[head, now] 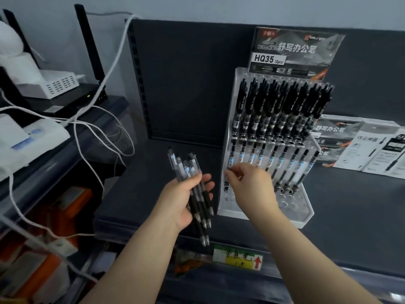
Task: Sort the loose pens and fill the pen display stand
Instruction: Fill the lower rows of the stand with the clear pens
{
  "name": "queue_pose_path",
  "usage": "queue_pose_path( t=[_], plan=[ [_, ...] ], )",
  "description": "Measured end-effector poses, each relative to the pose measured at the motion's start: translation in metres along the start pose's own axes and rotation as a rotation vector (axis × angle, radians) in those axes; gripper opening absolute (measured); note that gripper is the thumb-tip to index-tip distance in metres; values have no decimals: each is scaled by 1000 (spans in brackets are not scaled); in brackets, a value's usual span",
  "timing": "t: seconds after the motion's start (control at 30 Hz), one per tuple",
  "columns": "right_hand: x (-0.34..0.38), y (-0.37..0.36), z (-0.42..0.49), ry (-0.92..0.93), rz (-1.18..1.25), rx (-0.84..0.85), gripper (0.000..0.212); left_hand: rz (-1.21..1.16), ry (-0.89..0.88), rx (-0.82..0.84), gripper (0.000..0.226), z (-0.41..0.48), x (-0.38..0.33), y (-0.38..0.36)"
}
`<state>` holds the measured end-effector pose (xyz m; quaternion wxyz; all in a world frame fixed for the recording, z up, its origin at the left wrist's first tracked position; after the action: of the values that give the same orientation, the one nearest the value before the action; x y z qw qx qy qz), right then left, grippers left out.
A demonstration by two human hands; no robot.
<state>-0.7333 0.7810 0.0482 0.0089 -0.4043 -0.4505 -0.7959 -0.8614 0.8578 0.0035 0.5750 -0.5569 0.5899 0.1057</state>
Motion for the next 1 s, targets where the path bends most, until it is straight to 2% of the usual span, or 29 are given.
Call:
queue_pose_path(
  t=[0.13,0.27,0.43,0.63,0.7,0.9,1.0],
  plan=[
    [1,1,0,5,-6,2,17,5,12,20,16,-4,-3,-3],
    [2,9,-12,-28,153,-64,8,-32,35,28,22,-9,-3,-3],
    [31,-12,-26,29,226,222,8,6,50,109,20,-14,-2,-9],
    [26,-13,-30,-136,506,341,4,60,6,113,23,-18,-5,-6],
    [22,-2,-29,-138,523,264,5,40,-12,71,18,-17,-7,-4],
    [2,45,-15,-82,401,-206,13,-50,-32,-7,8,-11,-11,0],
    [-7,41,-9,-100,303,-217,18,-44,-28,-6,7,-10,-9,-3]
  ],
)
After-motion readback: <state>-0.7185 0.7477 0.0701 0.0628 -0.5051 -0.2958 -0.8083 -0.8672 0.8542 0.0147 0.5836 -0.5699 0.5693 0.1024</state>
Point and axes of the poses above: each hand's wrist, its own z-axis towards the middle knuckle, its own y-axis out of the back of the hand, x = y × z, the point moved 6 cm from there along z, towards the middle knuckle, and after that the axes turned 1 degree about -y, right-handed, at the moved point
